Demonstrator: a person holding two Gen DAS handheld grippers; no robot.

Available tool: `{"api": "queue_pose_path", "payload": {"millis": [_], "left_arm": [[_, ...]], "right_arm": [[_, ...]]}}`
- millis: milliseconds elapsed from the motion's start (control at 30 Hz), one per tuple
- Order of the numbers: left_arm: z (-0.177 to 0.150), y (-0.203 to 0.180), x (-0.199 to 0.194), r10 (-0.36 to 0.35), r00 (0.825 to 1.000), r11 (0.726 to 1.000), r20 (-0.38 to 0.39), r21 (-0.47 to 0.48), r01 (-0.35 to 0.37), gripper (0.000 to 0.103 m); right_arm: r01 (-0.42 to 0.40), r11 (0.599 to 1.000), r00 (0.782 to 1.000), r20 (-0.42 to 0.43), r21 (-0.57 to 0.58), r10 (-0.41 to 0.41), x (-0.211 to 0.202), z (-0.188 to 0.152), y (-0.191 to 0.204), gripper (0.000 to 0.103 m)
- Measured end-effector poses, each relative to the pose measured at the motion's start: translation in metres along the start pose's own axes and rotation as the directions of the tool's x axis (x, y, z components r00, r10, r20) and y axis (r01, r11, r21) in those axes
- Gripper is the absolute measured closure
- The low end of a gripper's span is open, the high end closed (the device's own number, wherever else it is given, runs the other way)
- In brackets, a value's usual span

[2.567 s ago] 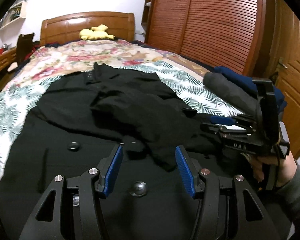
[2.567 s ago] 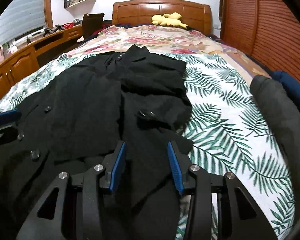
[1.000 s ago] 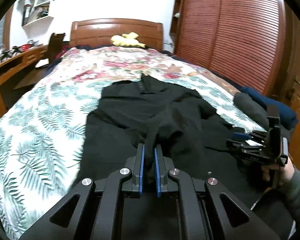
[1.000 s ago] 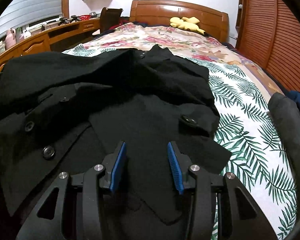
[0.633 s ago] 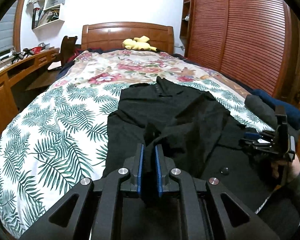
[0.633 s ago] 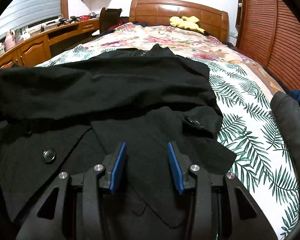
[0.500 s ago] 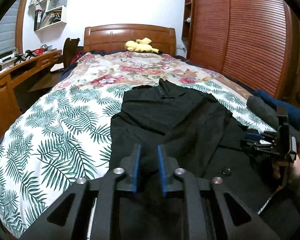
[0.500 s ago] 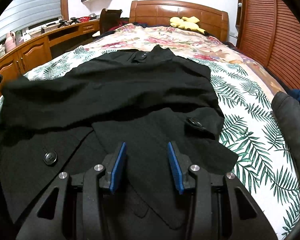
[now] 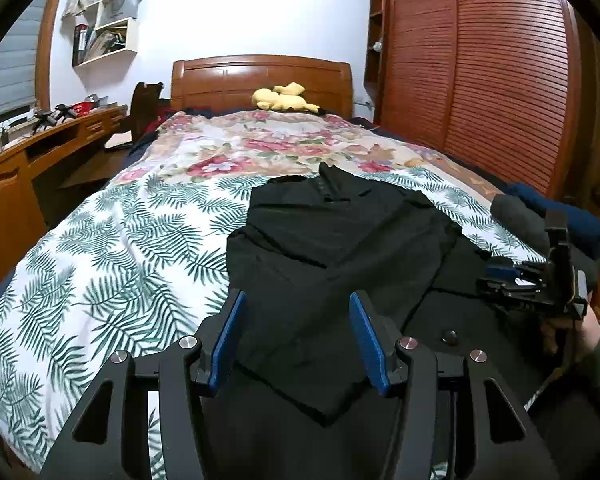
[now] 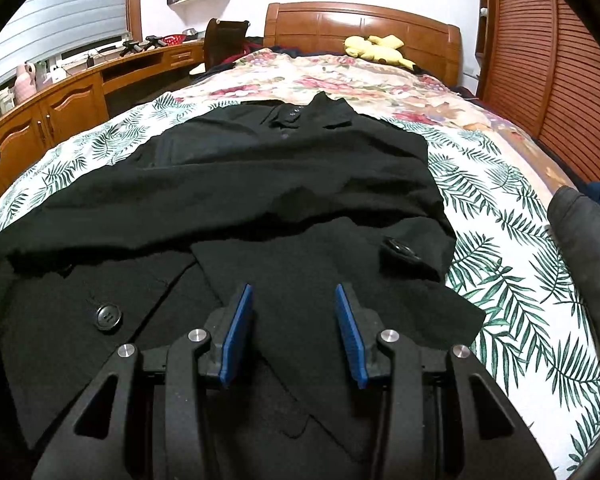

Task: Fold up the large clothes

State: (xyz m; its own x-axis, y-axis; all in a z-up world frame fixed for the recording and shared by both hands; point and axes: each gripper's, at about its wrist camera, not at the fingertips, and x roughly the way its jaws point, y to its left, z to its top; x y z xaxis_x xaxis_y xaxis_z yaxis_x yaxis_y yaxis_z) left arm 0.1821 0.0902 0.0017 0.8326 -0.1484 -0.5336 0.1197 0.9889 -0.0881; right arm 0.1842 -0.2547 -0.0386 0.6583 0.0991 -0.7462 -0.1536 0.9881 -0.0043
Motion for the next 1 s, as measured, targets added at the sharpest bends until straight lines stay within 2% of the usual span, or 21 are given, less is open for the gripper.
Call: {"api": "queue_pose_path", "payload": {"millis": [100,267,367,400,433,467,500,700,867,1000], "left_arm": [[0.0,0.002,-0.012,-0.02,1.0,1.0,0.008,-0.007,0.02,0.048],[-0.003,0.003,-0.036,0.009,0.999,1.0,0.031,0.018,-0.01,0.048],[-0.012,0.005,-0.046,0.01,1.0,1.0,0.024,0.016,-0.011,0.048],[-0.015,0.006,-0.048,0.012,1.0,1.0,0.019,0.013,-0.012,0.048],[-0.017,0.006,-0.05,0.013,1.0,1.0,0.017,0.011,-0.013,0.048],[-0.02,0.008,-0.051,0.013,1.0,1.0,0.014,0.007,-0.013,0.048],[-0.022,0.006,-0.052,0.014,1.0,1.0,0.01,0.004,-0.014,0.048],[-0.029,0.002,-0.043,0.044,0.998,0.999,-0.037,-0.008,-0.044,0.048],[-0.028,-0.011,-0.031,0.07,0.994,0.998,-0.079,0.001,-0.07,0.048],[-0.025,-0.019,-0.021,0.091,0.99,0.996,-0.107,-0.013,-0.093,0.048]], "right_arm": [[-0.012,1.0,1.0,-0.001,0.015,0.012,-0.005,-0.001,-0.001,0.059],[-0.003,1.0,1.0,0.025,0.016,0.003,-0.031,-0.001,0.0,0.059],[-0.027,0.999,0.999,0.028,0.045,0.026,-0.051,-0.011,-0.004,0.058],[-0.032,0.998,0.999,0.023,0.058,0.031,-0.058,-0.016,-0.007,0.049],[-0.028,0.997,0.999,0.02,0.067,0.026,-0.063,-0.021,-0.009,0.033],[-0.022,0.997,1.0,0.012,0.073,0.022,-0.067,-0.027,-0.013,0.027],[-0.019,0.997,1.0,0.004,0.074,0.019,-0.07,-0.031,-0.016,0.025],[0.042,0.995,0.998,-0.054,0.09,-0.038,-0.082,-0.058,-0.048,0.025],[0.016,0.989,0.996,-0.084,0.147,-0.004,-0.077,-0.077,-0.077,0.025],[-0.043,0.991,0.994,-0.099,0.123,0.055,-0.069,-0.089,-0.078,0.04]]}}
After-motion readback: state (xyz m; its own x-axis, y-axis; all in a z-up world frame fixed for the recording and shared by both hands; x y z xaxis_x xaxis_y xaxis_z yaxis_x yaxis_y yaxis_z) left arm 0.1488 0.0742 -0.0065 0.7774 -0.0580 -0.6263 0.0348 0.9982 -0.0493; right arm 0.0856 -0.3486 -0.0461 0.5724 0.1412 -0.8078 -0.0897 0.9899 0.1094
